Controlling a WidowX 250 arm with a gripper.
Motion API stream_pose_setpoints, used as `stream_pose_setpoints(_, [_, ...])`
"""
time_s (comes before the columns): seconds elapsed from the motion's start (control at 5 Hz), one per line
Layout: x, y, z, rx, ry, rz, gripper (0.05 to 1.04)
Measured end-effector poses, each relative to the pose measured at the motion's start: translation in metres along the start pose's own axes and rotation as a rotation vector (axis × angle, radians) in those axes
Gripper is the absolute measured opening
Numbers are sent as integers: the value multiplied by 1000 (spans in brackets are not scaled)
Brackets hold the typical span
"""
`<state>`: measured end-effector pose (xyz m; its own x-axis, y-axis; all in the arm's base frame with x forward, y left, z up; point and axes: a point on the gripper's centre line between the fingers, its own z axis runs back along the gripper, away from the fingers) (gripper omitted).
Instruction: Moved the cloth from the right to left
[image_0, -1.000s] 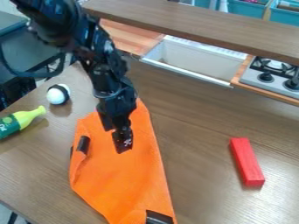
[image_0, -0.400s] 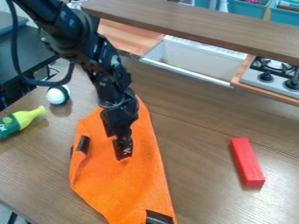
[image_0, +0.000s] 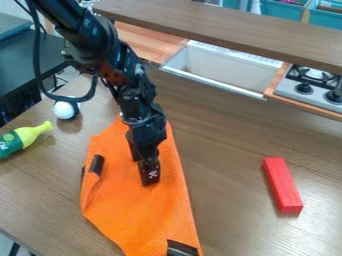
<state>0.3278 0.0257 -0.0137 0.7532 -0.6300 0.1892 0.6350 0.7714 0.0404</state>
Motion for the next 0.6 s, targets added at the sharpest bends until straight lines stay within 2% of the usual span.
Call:
stream_pose_setpoints(0.4, [20, 2, -3, -5, -28, -6, 1000])
stream_pose_setpoints(0.6, [39, -1, -6, 0, -34, -6, 1000])
